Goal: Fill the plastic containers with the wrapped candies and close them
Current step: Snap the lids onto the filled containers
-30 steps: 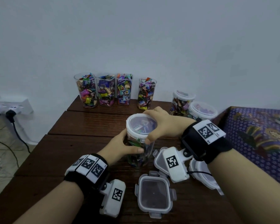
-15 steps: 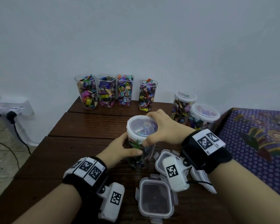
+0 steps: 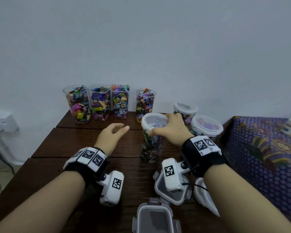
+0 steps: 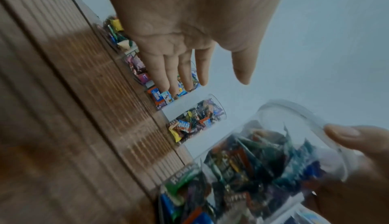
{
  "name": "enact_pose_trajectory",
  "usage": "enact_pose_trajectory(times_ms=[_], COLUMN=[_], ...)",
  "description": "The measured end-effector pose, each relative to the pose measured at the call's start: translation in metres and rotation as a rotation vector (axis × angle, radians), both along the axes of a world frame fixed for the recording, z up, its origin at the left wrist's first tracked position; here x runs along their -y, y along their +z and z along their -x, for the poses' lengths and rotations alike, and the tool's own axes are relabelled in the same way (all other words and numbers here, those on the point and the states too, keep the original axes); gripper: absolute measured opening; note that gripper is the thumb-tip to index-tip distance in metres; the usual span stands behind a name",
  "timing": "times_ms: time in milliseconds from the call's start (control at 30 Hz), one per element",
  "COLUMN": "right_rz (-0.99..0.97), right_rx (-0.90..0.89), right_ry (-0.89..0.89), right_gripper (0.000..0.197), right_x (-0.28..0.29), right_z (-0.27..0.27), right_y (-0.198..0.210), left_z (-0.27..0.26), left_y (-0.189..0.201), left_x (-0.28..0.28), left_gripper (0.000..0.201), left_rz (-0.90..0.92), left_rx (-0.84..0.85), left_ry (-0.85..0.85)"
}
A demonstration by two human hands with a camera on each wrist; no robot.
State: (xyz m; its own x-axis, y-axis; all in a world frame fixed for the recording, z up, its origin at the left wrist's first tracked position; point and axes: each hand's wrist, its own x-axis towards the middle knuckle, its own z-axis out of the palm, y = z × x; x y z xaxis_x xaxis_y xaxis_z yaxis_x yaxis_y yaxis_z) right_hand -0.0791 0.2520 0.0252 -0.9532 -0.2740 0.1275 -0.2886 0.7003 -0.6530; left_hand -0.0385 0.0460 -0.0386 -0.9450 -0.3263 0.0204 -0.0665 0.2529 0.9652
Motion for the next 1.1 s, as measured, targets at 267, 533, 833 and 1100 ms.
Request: enact_pose_trajectory(times_ms=[267, 533, 833, 1100], right_rz=[0.091, 0.107, 0.121, 0.058], right_rx=[-0.066, -0.093, -0.104, -0.13], right_ry=[-0.151, -0.134, -0.097, -0.107], right_gripper=[0.093, 0.096, 0.088, 0.098], right_x=[0.009, 0.009, 0.005, 0.008], right_z=[0.016, 0.028, 0.038, 0.043], right_y=[-0.013, -0.02, -0.026, -0.03], left_z=[0.068, 0.144, 0.2, 0.196], left_y=[0.013, 0.028, 0.016, 0.007], left_x=[-0.004, -0.018, -0.012, -0.008], left_gripper=[0.057, 0.095, 0.081, 0.09], left_rz=[0.12, 0.126, 0.2, 0.284], left_rx=[-0.037, -0.012, -0.006, -0.025], left_ry=[0.07, -0.016, -0.111, -0.033])
